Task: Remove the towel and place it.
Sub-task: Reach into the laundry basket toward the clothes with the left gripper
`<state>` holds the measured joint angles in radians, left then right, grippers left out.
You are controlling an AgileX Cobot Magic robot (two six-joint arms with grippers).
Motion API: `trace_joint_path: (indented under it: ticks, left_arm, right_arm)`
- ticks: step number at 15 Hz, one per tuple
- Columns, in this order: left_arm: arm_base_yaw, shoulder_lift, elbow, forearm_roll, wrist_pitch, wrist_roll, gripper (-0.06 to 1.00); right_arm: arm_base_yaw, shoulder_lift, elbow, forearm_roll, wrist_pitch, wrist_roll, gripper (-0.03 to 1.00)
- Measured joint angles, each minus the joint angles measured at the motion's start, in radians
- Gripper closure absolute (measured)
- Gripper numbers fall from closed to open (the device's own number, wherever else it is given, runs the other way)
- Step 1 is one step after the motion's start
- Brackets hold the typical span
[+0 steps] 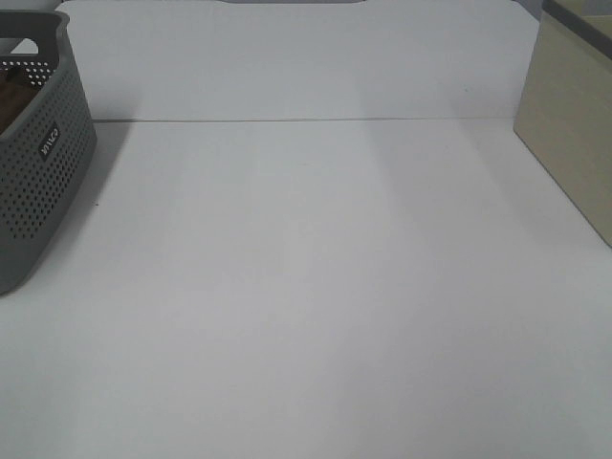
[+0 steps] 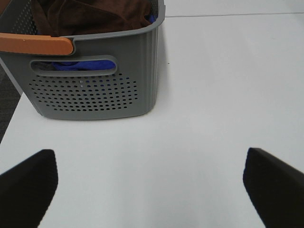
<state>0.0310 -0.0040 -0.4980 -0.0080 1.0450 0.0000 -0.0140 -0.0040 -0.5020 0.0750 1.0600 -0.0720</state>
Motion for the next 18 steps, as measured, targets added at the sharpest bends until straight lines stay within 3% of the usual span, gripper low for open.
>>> trace_joint_path:
  ticks: [18]
  left_arm:
    - [0.0,0.0,0.0,0.0,0.0,0.0,-0.05]
  right_arm:
    - [0.0,0.0,0.0,0.0,0.0,0.0,0.14]
